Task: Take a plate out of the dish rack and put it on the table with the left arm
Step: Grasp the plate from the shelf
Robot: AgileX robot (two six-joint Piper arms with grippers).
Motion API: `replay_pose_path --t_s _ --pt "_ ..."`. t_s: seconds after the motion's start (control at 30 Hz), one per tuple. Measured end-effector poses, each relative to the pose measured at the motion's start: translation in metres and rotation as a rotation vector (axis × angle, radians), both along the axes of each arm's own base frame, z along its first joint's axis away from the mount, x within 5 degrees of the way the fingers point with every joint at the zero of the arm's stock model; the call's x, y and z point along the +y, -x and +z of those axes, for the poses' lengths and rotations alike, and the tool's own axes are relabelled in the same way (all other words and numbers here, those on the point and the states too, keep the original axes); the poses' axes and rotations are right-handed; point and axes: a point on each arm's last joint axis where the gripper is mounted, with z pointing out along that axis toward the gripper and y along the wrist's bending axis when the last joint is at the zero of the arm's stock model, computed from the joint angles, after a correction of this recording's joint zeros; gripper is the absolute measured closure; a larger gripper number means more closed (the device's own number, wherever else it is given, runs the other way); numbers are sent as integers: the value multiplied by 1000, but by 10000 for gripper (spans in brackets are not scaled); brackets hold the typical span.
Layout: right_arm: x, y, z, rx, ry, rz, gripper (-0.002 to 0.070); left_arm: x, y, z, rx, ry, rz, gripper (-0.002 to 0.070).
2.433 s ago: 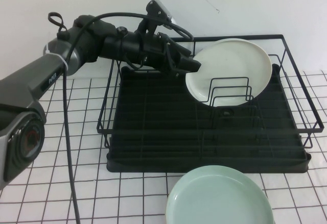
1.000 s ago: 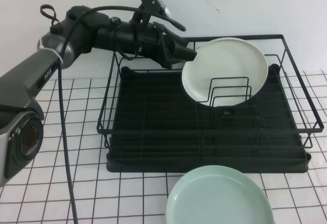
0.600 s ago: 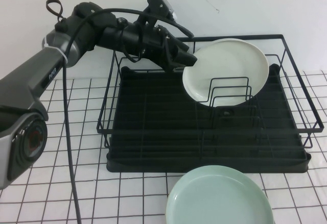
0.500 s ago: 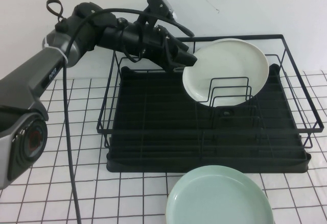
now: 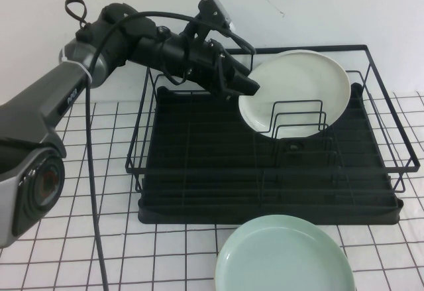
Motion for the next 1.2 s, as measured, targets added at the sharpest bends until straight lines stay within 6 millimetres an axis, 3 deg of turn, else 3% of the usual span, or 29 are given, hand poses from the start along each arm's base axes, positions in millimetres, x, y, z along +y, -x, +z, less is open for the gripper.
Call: replay_pose_path --t_s 0.3,0.53,0.67,0.87,1.2 --pt "0 0 0 0 0 0 678 -18 8 -1 -15 -19 -28 320" --pt "0 0 0 0 0 0 678 -20 4 0 -43 -15 15 328" --pt "0 0 0 0 0 0 678 -19 3 0 -52 -16 26 385" --pt "0 0 0 0 0 0 678 -19 -1 1 -75 -12 62 576" --pt "0 0 0 0 0 0 678 -19 -1 1 -83 -6 59 577"
